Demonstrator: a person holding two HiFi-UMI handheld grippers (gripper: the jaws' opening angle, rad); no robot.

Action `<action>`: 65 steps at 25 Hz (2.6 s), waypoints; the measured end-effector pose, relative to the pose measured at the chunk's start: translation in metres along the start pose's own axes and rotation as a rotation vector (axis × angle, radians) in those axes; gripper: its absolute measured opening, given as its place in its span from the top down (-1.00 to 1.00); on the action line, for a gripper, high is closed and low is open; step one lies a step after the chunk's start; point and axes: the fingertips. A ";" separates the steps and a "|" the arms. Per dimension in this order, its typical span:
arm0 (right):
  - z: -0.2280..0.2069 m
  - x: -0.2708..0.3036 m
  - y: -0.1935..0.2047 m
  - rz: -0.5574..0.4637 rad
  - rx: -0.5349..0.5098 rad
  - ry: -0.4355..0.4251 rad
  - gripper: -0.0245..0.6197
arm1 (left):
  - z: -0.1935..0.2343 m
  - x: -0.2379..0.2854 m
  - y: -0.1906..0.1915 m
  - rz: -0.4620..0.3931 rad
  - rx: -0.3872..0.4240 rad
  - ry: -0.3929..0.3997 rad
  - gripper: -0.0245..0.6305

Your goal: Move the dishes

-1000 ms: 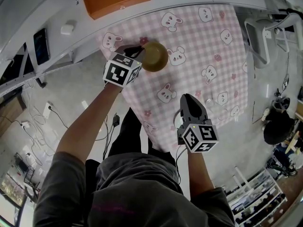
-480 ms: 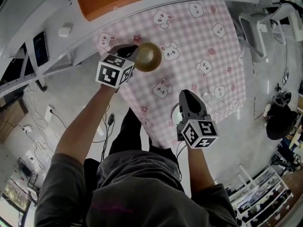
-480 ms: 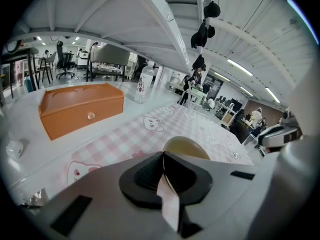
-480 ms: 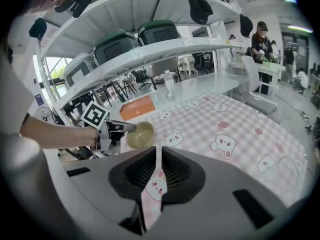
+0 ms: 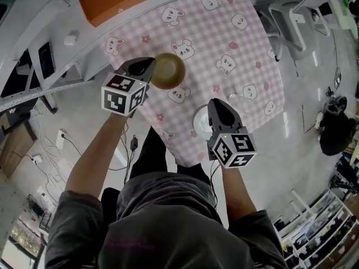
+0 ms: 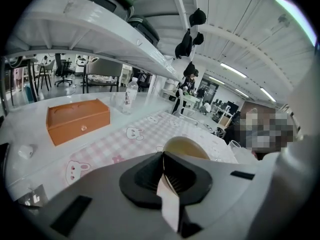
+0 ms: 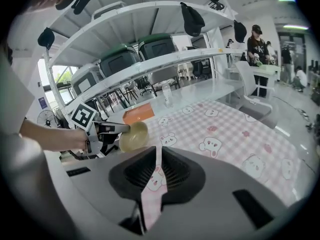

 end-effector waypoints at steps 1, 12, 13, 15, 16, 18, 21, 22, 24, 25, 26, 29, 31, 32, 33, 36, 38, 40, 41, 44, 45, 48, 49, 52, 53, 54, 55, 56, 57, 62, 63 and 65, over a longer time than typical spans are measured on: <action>-0.002 -0.006 -0.001 -0.005 0.003 -0.002 0.80 | -0.010 -0.002 -0.001 -0.001 0.002 0.002 0.89; -0.036 -0.071 0.009 -0.019 0.039 0.013 0.80 | -0.107 -0.005 0.010 0.038 0.038 0.076 0.89; -0.041 -0.076 0.011 -0.020 0.044 0.017 0.80 | -0.115 -0.004 0.012 0.040 0.042 0.083 0.89; -0.050 -0.087 0.013 -0.024 0.056 0.029 0.80 | -0.130 -0.001 0.016 0.048 0.047 0.097 0.89; -0.054 -0.092 0.015 -0.026 0.062 0.037 0.80 | -0.138 0.000 0.019 0.053 0.049 0.105 0.89; -0.063 -0.104 0.019 -0.031 0.074 0.054 0.80 | -0.154 0.003 0.026 0.067 0.054 0.125 0.89; -0.076 -0.119 0.027 -0.037 0.091 0.081 0.80 | -0.175 0.007 0.040 0.093 0.062 0.153 0.89; -0.081 -0.124 0.029 -0.038 0.097 0.089 0.80 | -0.181 0.009 0.044 0.102 0.065 0.161 0.89; -0.091 -0.133 0.032 -0.040 0.109 0.105 0.80 | -0.193 0.012 0.051 0.119 0.071 0.175 0.89; -0.096 -0.138 0.034 -0.041 0.114 0.113 0.80 | -0.199 0.014 0.054 0.126 0.074 0.180 0.89; -0.102 -0.143 0.035 -0.042 0.119 0.122 0.80 | -0.204 0.016 0.057 0.132 0.075 0.185 0.89; -0.115 -0.156 0.041 -0.041 0.133 0.146 0.80 | -0.218 0.020 0.068 0.152 0.078 0.196 0.89; -0.122 -0.161 0.049 -0.040 0.143 0.159 0.80 | -0.223 0.023 0.080 0.167 0.077 0.204 0.89; -0.124 -0.163 0.052 -0.040 0.147 0.164 0.80 | -0.226 0.024 0.086 0.175 0.077 0.208 0.89; -0.127 -0.165 0.056 -0.039 0.151 0.169 0.80 | -0.228 0.025 0.092 0.182 0.077 0.212 0.89; -0.136 -0.169 0.065 -0.038 0.162 0.182 0.80 | -0.234 0.029 0.106 0.202 0.075 0.222 0.89; -0.140 -0.172 0.071 -0.035 0.171 0.192 0.80 | -0.238 0.031 0.114 0.213 0.073 0.229 0.89; -0.144 -0.175 0.075 -0.033 0.178 0.200 0.80 | -0.241 0.033 0.120 0.223 0.073 0.234 0.89; -0.146 -0.176 0.077 -0.032 0.181 0.202 0.80 | -0.242 0.034 0.123 0.227 0.074 0.235 0.89; -0.149 -0.178 0.084 -0.028 0.187 0.206 0.80 | -0.245 0.036 0.133 0.240 0.075 0.238 0.89; -0.149 -0.179 0.087 -0.026 0.190 0.207 0.80 | -0.245 0.036 0.136 0.244 0.075 0.240 0.89; -0.150 -0.180 0.095 -0.020 0.197 0.210 0.80 | -0.246 0.037 0.148 0.258 0.070 0.243 0.89; -0.150 -0.180 0.097 -0.018 0.199 0.211 0.80 | -0.246 0.037 0.151 0.263 0.068 0.243 0.89; -0.151 -0.183 0.102 -0.012 0.204 0.214 0.80 | -0.246 0.037 0.160 0.273 0.063 0.243 0.89; -0.151 -0.183 0.104 -0.010 0.205 0.215 0.80 | -0.246 0.038 0.162 0.274 0.062 0.244 0.89; -0.150 -0.184 0.105 -0.008 0.206 0.216 0.80 | -0.246 0.038 0.164 0.275 0.061 0.246 0.89; -0.150 -0.185 0.107 -0.006 0.207 0.218 0.80 | -0.246 0.038 0.166 0.276 0.061 0.248 0.89; -0.150 -0.186 0.109 -0.004 0.208 0.219 0.80 | -0.246 0.039 0.168 0.278 0.059 0.249 0.89; -0.149 -0.186 0.111 -0.002 0.208 0.221 0.80 | -0.246 0.039 0.170 0.279 0.058 0.250 0.89; -0.149 -0.188 0.117 0.005 0.215 0.225 0.80 | -0.245 0.043 0.177 0.284 0.050 0.250 0.90; -0.149 -0.188 0.117 0.006 0.215 0.226 0.80 | -0.245 0.043 0.177 0.284 0.049 0.250 0.90; -0.149 -0.189 0.119 0.008 0.215 0.226 0.80 | -0.245 0.044 0.178 0.284 0.047 0.251 0.90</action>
Point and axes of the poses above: the fingertips, and each gripper's own axes: x forward along the fingers, z to its left, y out of its underside, and after that the axes turned 15 degrees about -z, right-handed
